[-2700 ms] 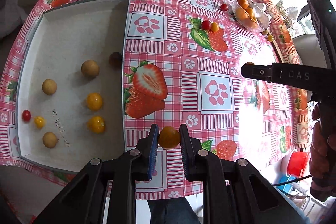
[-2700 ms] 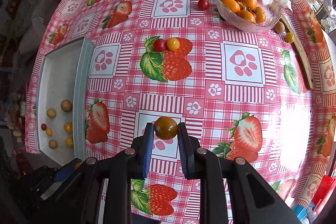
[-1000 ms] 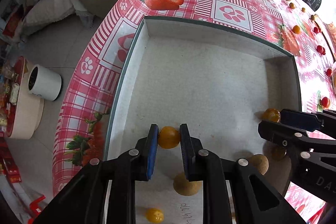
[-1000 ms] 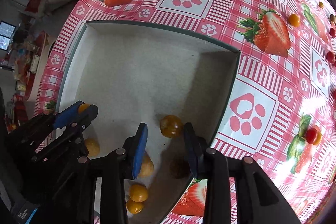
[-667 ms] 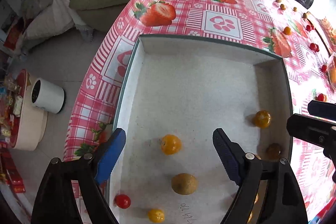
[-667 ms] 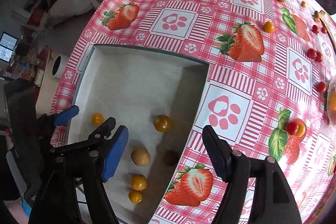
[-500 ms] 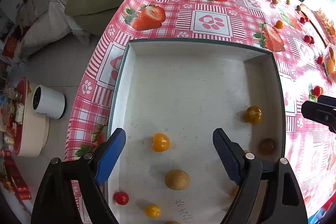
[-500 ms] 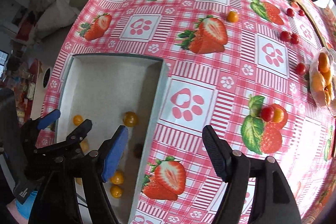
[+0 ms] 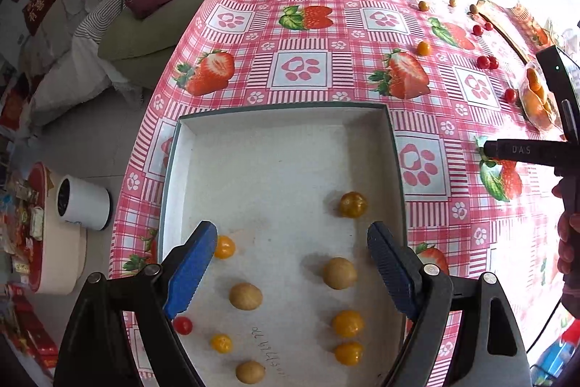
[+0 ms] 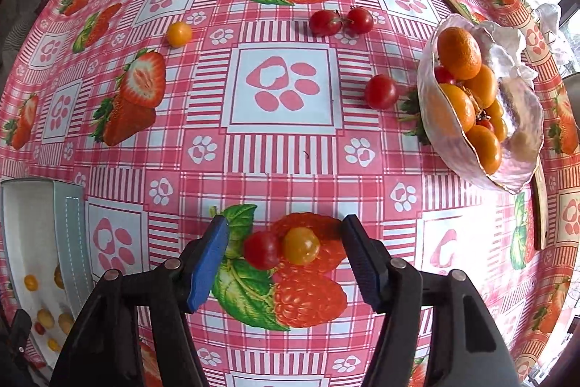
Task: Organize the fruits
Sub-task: 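Grasp an orange cherry tomato with the left tool while the right tool grasps a red one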
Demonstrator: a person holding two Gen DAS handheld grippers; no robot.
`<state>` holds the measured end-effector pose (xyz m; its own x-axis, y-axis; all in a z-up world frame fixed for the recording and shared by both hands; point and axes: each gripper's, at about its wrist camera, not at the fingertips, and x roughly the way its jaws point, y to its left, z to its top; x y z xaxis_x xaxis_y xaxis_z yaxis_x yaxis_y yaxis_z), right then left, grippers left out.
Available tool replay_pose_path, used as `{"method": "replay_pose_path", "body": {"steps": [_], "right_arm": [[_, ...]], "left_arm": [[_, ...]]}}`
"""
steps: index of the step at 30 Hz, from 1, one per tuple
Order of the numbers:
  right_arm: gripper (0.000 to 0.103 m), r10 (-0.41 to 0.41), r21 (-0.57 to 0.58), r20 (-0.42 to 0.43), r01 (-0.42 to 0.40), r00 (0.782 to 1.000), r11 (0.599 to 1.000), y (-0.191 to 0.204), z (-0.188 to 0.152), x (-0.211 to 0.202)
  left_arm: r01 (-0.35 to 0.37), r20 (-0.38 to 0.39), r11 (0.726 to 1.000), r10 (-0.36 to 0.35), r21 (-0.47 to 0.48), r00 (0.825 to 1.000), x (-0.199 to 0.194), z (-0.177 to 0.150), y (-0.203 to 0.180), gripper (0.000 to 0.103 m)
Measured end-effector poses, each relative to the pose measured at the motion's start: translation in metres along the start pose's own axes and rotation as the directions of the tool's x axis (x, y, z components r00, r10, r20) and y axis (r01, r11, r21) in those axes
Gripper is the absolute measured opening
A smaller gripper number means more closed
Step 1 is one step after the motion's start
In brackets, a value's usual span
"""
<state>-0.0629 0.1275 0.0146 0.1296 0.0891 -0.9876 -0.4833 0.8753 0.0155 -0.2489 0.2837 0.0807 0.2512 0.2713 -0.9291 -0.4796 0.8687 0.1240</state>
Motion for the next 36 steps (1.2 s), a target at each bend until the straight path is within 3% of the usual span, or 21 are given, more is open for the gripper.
{"method": "replay_pose_path", "body": {"steps": [4,8,17,18,19,26,29,32,36], "right_arm": [[0.068,-0.018,0.001,-0.014,0.018,1.0,1.0,-0.017,-0.027,-0.006],[0.069,-0.025,0.086,-0.051,0.03,0.998,0.996,-0.056,-0.058,-0.012],[0.092,-0.027,0.166,-0.071,0.039,0.997,0.985,-0.12,-0.113,-0.017],[0.101,-0.025,0.168,-0.077,0.038,0.997,0.985,-0.123,-0.116,-0.015],[0.103,-0.018,0.175,-0.101,0.035,0.995,0.984,-0.127,-0.121,-0.011],[0.103,-0.033,0.161,-0.062,0.043,0.998,0.986,-0.128,-0.141,-0.014],[0.103,-0.019,0.147,-0.118,0.037,0.993,0.988,-0.122,-0.129,-0.016],[0.103,0.046,0.168,-0.061,-0.036,0.997,0.985,-0.125,-0.112,-0.021],[0.1,0.074,0.112,-0.002,-0.073,0.997,0.991,-0.121,-0.095,-0.031]], "left_arm": [[0.028,0.019,0.999,-0.029,0.036,0.999,-0.009,0.005,-0.024,0.085],[0.063,0.023,0.995,-0.065,0.081,0.998,-0.014,0.005,-0.052,0.086],[0.155,-0.045,0.972,-0.15,0.177,0.988,-0.003,0.003,-0.115,0.085],[0.165,-0.05,0.969,-0.159,0.184,0.986,-0.002,0.004,-0.122,0.086],[0.174,-0.054,0.967,-0.166,0.188,0.985,0.0,0.006,-0.128,0.085],[0.223,-0.072,0.955,-0.213,0.198,0.975,0.021,0.04,-0.172,0.085],[0.229,-0.08,0.95,-0.216,0.211,0.973,0.035,0.052,-0.19,0.085],[0.228,-0.089,0.946,-0.213,0.229,0.973,0.046,0.058,-0.206,0.085],[0.229,-0.086,0.943,-0.214,0.24,0.973,0.056,0.063,-0.221,0.085]]}}
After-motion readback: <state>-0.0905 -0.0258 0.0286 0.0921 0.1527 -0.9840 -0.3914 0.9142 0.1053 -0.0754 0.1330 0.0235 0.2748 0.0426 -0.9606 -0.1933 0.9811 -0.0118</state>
